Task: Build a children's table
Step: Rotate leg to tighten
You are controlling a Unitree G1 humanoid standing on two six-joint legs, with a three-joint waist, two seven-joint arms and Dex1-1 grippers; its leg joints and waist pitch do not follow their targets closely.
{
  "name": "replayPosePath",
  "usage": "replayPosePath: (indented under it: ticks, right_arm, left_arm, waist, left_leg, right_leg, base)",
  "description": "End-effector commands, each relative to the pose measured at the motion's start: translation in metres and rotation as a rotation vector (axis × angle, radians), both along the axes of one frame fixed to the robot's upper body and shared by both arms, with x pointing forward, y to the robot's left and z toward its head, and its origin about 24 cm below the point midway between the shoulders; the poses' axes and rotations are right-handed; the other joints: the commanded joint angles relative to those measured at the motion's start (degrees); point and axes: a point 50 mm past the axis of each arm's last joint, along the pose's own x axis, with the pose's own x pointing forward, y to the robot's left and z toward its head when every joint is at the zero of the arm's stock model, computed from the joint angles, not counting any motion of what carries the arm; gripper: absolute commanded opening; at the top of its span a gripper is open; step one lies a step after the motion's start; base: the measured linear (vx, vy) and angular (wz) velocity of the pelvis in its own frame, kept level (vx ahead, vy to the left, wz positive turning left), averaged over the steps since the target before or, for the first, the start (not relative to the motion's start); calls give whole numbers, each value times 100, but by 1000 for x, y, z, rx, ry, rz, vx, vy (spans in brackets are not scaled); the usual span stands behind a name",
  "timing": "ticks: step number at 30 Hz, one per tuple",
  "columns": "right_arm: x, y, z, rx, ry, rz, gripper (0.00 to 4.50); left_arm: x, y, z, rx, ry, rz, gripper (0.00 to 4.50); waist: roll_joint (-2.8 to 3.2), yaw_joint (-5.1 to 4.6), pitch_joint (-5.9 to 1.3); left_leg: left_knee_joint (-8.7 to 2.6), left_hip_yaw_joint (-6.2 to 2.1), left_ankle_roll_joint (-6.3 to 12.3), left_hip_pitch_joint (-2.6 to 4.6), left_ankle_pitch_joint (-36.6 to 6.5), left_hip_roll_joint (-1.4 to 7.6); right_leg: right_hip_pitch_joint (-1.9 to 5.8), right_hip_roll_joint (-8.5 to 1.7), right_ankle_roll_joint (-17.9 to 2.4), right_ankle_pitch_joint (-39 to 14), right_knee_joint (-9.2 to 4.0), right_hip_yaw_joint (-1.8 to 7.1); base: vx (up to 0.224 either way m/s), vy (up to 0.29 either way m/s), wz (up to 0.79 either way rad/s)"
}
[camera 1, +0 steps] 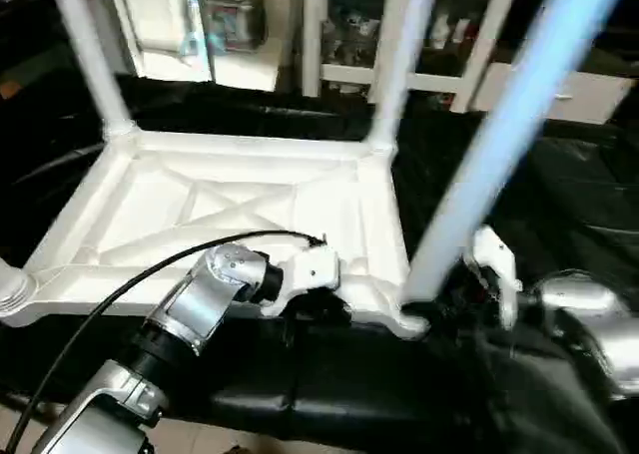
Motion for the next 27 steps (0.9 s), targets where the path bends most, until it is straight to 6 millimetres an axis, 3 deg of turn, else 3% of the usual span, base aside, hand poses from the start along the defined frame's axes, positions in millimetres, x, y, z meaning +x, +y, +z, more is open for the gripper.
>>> replayPosePath:
  ticks: [1,2,3,6,7,9,10,11,12,13,15,19,23,24,27]
  right_arm:
    - [14,-18,-12,-52,34,-322,213]
    - [14,-18,-12,-52,34,-323,213]
    - [16,-14,-18,-22,57,-437,213]
    - [19,-6,-29,-4,103,-666,210]
    - [20,-5,-31,-10,101,-692,210]
    - [24,1,-35,-40,61,-852,210]
    - [24,1,-35,-40,61,-852,210]
    - [27,24,-38,-47,37,-936,209]
    - [28,32,-38,-51,30,-941,209]
    - [29,42,-35,-81,-6,-875,209]
    - [32,47,-30,-88,-43,-832,207]
    - [37,47,-22,-9,-54,-837,205]
    - [35,46,-13,24,-117,-720,204]
    - [34,45,-11,40,-122,-694,272]
    - [28,40,-7,85,-108,-605,280]
  left_arm:
    - [8,-11,0,-27,-27,85,0]
    - [8,-11,0,-27,-27,85,0]
    - [15,-15,-1,-24,-47,167,0]
    - [30,-26,1,-41,-63,353,0]
    - [31,-28,1,-43,-58,374,0]
    - [38,-37,2,-48,-63,468,0]
    - [38,-37,2,-48,-63,468,0]
    - [43,-53,3,-53,-89,528,0]
    - [44,-57,3,-55,-97,540,0]
    - [44,-62,4,-57,-106,541,0]
    - [45,-67,6,-62,-114,534,0]
    - [46,-68,8,-59,-126,524,0]
    - [45,-57,5,-34,-152,459,0]
    - [43,-55,5,-38,-165,410,0]
    - [33,-48,3,-40,-148,281,0]
  waist:
    - [-74,-13,-293]
    - [-63,-50,-287]
    - [-78,-73,-296]
    - [-89,-119,-303]
    - [-61,-122,-309]
    - [-65,-131,-325]
    - [-72,-126,-332]
    - [-32,-124,-332]
    - [-30,-135,-349]
    - [-51,-126,-359]
    - [-3,-115,-354]
    - [3,-97,-368]
    - [6,-97,-350]
    - [1,-95,-349]
    - [11,-84,-334]
  left_leg:
    - [-453,-162,228,12,-1342,308]
    - [-464,-175,114,35,-1530,302]
    - [-470,-198,53,32,-1674,299]
    - [-472,-198,-4,47,-1724,276]
    - [-477,-209,-24,40,-1698,276]
    - [-475,-194,-36,40,-1619,268]
    - [-475,-186,-13,32,-1547,269]
    - [-475,-189,-7,24,-1514,265]
    - [-462,-173,-33,40,-1468,244]
    - [-470,-184,-1,13,-1360,234]
    - [-458,-167,99,23,-1311,246]
    - [-448,-164,298,-6,-1109,256]
    - [-456,-159,331,1,-1228,265]
    - [-455,-161,347,-11,-1245,261]
    - [-470,-171,402,-20,-1293,285]
  right_leg:
    - [217,-337,-1132,-2204,-467,199]
    - [192,-330,-1042,-2424,-501,190]
    - [214,-346,-933,-2598,-521,181]
    - [169,-341,-832,-2656,-552,181]
    - [188,-345,-826,-2642,-547,181]
    - [170,-337,-847,-2405,-548,189]
    - [179,-339,-883,-2234,-540,197]
    - [183,-343,-907,-2153,-533,202]
    - [169,-321,-918,-2004,-543,199]
    - [217,-322,-943,-1843,-514,194]
    - [216,-324,-1008,-1638,-503,206]
    - [264,-334,-1150,-1216,-463,202]
    - [262,-338,-1144,-1463,-488,198]
    - [273,-340,-1117,-1526,-489,199]
    - [275,-357,-1089,-1595,-496,202]
  base:
    - [0,0,0]
    - [0,0,0]
    - [0,0,0]
    - [0,0,0]
    - [0,0,0]
    - [0,0,0]
    - [0,0,0]
    - [0,0,0]
    - [0,0,0]
    - [0,0,0]
    - [0,0,0]
    - [0,0,0]
    - [0,0,0]
    - [0,0,0]
    - [0,0,0]
